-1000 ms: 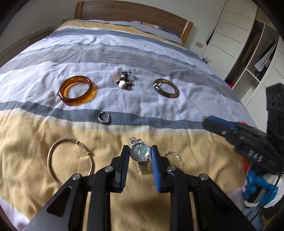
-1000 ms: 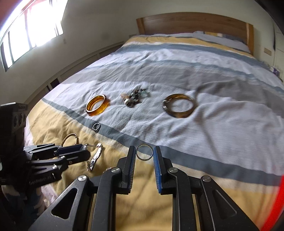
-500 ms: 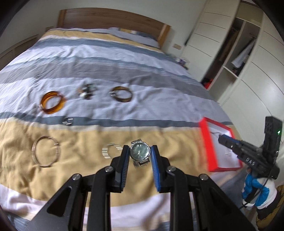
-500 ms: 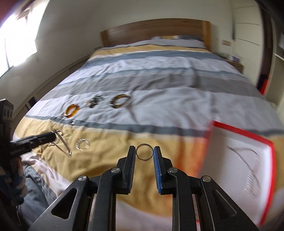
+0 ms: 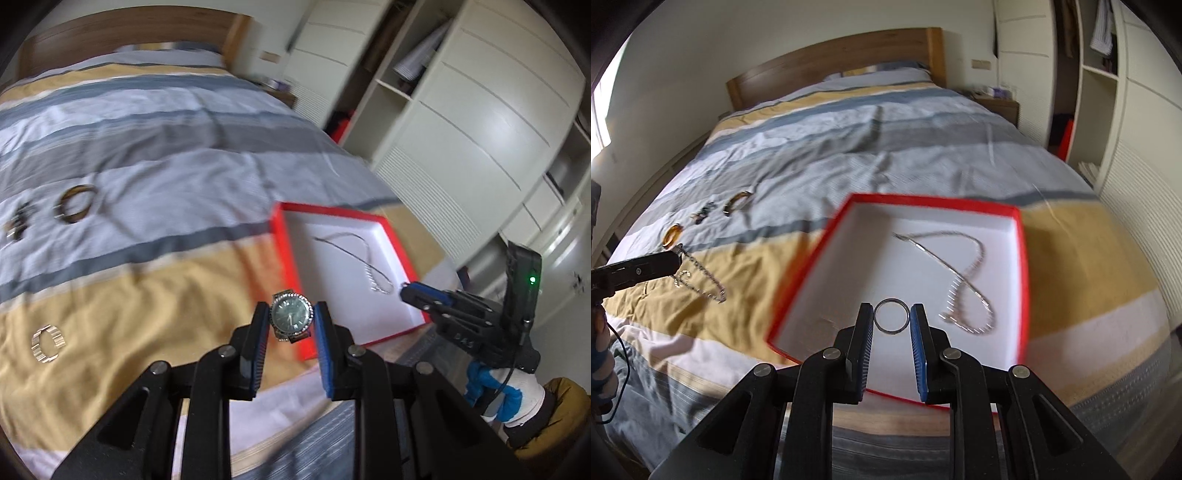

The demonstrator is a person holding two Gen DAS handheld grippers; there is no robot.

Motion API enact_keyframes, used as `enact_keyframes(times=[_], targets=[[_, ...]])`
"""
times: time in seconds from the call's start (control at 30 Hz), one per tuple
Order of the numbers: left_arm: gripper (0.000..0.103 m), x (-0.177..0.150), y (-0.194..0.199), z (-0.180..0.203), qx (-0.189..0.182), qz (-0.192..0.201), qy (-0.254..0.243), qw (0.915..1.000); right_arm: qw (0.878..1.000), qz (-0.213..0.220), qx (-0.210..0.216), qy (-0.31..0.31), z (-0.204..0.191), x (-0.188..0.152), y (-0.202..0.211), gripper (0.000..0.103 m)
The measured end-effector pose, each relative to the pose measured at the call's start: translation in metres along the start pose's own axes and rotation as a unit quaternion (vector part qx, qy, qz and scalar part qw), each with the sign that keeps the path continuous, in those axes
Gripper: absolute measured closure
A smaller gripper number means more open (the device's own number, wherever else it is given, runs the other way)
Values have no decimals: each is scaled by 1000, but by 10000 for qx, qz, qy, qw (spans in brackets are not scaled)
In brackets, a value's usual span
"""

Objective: Organize jewelry
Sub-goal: 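Carry the watch and ring in both tools over the white box, then open the left tool to drop the watch while the right tool releases the ring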

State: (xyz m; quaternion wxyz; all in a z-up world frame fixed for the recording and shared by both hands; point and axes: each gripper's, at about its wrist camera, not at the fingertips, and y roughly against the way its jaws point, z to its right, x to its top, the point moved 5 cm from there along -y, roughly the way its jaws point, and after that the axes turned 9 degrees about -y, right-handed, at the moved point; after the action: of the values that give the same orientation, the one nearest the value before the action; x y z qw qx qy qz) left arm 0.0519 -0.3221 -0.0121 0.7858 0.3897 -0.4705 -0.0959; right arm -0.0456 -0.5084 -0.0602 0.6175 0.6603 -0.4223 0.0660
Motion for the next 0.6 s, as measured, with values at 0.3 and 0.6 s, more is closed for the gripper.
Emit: enact_keyframes(times=[0.3, 0.6], targets=[[80, 6, -90, 54, -292, -661, -490, 9962, 9992, -375, -61, -95, 36, -15, -29, 83], [80, -9, -136, 52, -125, -1172, -542, 9915, 9969, -742, -100, 232, 40, -24, -46, 83]])
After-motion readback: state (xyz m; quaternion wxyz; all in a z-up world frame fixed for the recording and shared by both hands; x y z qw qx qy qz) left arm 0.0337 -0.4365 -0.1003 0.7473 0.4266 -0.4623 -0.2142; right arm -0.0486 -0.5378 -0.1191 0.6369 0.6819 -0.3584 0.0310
